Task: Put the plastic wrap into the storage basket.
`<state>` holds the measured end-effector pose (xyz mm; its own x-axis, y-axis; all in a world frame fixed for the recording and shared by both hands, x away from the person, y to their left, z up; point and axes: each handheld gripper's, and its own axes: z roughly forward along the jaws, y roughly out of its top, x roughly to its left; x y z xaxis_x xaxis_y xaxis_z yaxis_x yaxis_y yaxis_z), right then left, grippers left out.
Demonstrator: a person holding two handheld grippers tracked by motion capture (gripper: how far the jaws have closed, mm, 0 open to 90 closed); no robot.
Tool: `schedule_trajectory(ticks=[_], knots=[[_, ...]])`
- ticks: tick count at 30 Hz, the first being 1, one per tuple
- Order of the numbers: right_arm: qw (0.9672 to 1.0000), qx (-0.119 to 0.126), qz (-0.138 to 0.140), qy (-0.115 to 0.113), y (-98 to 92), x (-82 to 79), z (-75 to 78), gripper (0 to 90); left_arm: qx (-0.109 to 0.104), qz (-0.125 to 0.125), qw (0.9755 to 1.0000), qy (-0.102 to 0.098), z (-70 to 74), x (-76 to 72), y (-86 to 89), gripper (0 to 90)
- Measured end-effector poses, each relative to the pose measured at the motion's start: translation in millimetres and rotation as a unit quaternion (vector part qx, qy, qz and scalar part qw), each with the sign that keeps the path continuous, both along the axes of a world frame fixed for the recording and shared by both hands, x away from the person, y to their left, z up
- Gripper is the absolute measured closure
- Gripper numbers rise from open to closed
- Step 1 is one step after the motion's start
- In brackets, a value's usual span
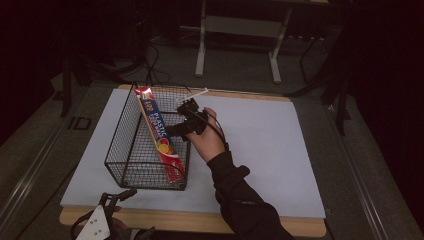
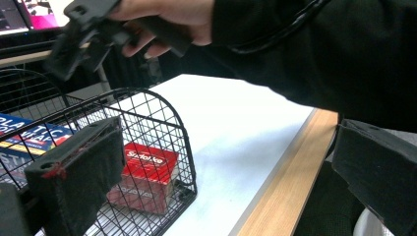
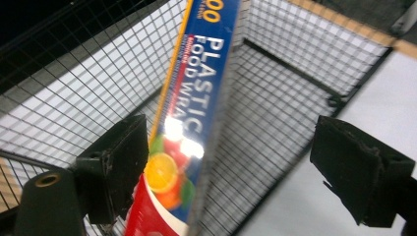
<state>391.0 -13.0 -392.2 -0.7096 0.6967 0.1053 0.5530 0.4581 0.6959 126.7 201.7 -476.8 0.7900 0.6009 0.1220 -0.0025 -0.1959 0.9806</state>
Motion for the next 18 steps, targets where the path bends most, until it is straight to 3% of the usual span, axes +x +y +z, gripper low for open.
schedule_trajectory(ticks=[8,18], knots=[[0.9995,-0.014,0.015,-0.024,-39.9,-11.7,3.2,14.2,0.001,0.002,1.0,0.002,-0.2,0.2,-0.6,0.1],[0.9987,-0.012,0.001,-0.049,-89.8,-30.3,-10.4,14.3,0.002,0.003,1.0,0.001,-0.1,0.5,-1.7,0.1]])
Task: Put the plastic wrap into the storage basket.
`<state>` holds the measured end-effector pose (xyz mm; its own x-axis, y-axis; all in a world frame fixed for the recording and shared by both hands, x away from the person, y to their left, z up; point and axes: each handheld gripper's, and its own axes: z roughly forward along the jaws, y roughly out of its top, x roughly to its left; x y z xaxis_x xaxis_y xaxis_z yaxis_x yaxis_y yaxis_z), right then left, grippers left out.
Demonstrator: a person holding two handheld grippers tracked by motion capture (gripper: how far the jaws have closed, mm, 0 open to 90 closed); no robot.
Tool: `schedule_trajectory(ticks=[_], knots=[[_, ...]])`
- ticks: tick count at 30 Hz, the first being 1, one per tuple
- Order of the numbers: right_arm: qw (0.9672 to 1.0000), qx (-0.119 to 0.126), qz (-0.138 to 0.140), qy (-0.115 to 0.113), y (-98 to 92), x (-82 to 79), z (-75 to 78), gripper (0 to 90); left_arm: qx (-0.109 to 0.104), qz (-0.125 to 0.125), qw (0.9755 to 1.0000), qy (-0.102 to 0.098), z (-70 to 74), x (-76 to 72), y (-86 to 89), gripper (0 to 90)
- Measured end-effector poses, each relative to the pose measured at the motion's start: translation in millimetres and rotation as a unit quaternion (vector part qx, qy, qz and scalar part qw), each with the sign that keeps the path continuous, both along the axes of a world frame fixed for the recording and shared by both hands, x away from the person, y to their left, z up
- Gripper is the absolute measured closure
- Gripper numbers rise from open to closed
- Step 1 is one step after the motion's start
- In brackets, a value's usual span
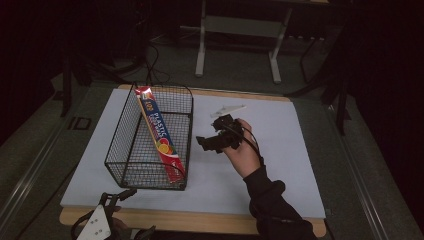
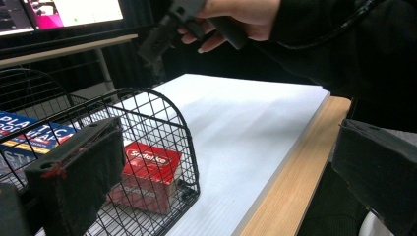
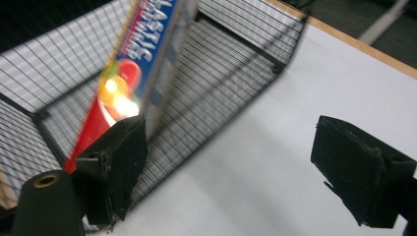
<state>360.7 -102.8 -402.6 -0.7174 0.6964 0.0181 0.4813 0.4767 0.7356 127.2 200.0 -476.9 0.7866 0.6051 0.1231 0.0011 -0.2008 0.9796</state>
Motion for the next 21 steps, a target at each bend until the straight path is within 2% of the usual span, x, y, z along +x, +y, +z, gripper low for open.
schedule_trajectory(ticks=[2,5,11,13,16,19,21], knots=[[0.9999,0.011,-0.003,0.001,-10.5,-3.4,-3.9,14.3,0.001,0.0,1.0,0.001,-0.1,0.2,-0.1,0.1],[1.0,0.003,-0.005,-0.006,-24.5,-7.9,-9.8,14.4,0.002,0.0,1.0,0.002,-0.3,0.2,-0.3,0.1],[0.9997,0.008,-0.009,-0.023,-47.1,-17.9,-19.6,14.5,0.002,-0.001,1.0,0.002,-0.3,-0.1,-0.5,0.1],[0.9995,-0.001,-0.009,-0.03,-52.9,-21.7,-23.5,14.6,0.003,-0.001,1.0,0.003,-0.5,0.3,-0.7,0.1],[0.9994,-0.004,-0.009,-0.032,-61.0,-26.4,-29.0,14.5,0.002,-0.001,1.0,0.003,-0.6,0.3,-1.1,0.1],[0.9994,0.004,-0.013,-0.033,-71.6,-31.6,-35.1,14.5,0.002,-0.001,1.0,0.003,-0.5,0.4,-1.1,0.1],[0.9994,-0.001,-0.01,-0.033,-75.9,-34.7,-38.4,14.2,0.003,-0.002,1.0,0.004,-0.6,0.6,-1.3,0.1]])
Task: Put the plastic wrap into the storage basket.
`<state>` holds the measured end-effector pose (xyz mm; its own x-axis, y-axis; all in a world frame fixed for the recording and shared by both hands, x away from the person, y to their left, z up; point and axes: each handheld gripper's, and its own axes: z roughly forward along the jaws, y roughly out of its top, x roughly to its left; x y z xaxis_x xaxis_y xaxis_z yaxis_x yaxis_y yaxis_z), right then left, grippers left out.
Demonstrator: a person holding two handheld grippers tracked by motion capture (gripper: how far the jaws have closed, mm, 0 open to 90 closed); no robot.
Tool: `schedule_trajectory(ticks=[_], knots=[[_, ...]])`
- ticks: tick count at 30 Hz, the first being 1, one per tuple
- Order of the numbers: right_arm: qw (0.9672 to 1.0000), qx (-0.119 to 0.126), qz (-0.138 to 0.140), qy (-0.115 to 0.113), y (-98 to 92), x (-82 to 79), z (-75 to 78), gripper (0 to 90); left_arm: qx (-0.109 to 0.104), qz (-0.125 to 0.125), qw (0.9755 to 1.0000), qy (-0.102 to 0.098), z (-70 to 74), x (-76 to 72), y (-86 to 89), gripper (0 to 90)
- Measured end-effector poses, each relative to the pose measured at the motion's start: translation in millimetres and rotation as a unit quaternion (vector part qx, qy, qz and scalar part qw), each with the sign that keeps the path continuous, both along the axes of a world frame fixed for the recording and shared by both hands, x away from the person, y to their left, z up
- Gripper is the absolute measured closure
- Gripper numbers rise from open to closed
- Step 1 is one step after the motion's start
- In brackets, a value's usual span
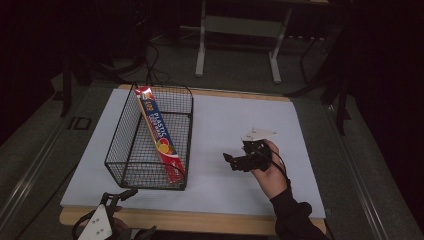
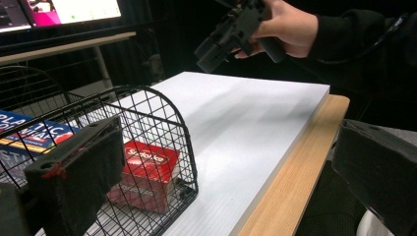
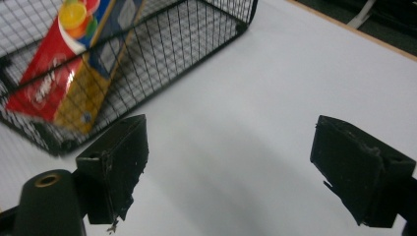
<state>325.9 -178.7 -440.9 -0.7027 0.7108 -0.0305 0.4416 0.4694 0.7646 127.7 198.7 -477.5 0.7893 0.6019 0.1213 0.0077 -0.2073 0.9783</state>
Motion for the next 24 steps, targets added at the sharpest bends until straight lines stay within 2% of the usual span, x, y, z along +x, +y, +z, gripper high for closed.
schedule_trajectory(ticks=[1,4,6,11,18,24], knots=[[1.0,-0.004,0.002,-0.003,-3.1,-2.0,-2.7,14.2,0.0,-0.001,1.0,0.0,-0.1,0.1,-0.2,0.1],[1.0,0.005,0.0,-0.003,-11.4,-6.5,-9.9,14.2,0.0,-0.001,1.0,0.001,-0.2,0.4,-0.5,0.1],[1.0,-0.004,-0.001,-0.003,-15.5,-8.5,-14.9,14.3,0.001,-0.001,1.0,0.001,-0.3,0.3,-0.5,0.1],[0.9999,0.001,-0.006,0.014,-28.3,-12.0,-28.4,14.3,0.003,-0.001,1.0,0.001,-0.5,0.8,-0.8,0.1],[0.9996,-0.005,-0.025,0.013,-42.9,-13.6,-38.3,14.2,0.002,-0.002,1.0,0.001,-0.3,0.6,-0.5,0.1],[0.9994,-0.015,-0.031,0.007,-44.6,-11.8,-42.1,14.3,0.0,-0.003,1.0,0.002,-0.3,1.2,-0.2,0.1]])
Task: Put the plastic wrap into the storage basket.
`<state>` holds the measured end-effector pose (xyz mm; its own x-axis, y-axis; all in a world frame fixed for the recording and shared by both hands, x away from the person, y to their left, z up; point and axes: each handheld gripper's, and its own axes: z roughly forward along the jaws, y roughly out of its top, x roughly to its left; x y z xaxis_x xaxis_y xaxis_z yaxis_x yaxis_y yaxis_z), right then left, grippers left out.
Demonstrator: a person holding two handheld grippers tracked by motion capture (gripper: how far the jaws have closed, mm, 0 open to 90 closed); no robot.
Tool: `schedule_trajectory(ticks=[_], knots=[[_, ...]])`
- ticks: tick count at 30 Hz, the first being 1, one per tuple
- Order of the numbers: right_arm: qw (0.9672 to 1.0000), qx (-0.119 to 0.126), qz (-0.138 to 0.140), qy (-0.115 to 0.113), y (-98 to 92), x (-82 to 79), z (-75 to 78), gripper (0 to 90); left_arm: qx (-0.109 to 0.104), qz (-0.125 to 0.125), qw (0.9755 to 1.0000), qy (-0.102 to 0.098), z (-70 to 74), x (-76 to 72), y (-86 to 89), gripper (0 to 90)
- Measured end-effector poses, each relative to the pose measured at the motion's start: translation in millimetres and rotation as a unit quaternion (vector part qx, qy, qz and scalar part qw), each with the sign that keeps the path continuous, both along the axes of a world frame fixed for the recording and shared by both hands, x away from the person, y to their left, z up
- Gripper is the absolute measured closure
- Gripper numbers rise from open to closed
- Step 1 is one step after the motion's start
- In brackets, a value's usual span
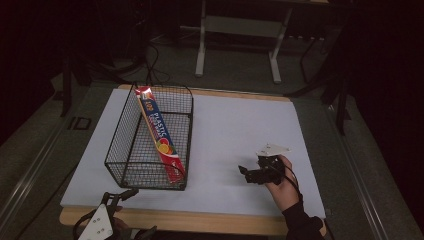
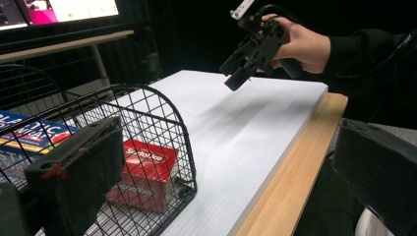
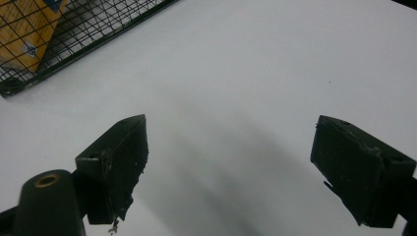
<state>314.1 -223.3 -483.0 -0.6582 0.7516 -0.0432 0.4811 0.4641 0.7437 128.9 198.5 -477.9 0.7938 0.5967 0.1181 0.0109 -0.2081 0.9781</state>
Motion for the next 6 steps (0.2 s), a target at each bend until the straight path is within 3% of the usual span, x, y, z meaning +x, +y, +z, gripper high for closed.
schedule_trajectory(ticks=[6], knots=[[1.0,-0.007,0.004,-0.005,0.5,0.2,-1.7,14.4,0.002,-0.002,1.0,-0.002,0.1,-0.7,-0.5,0.1]])
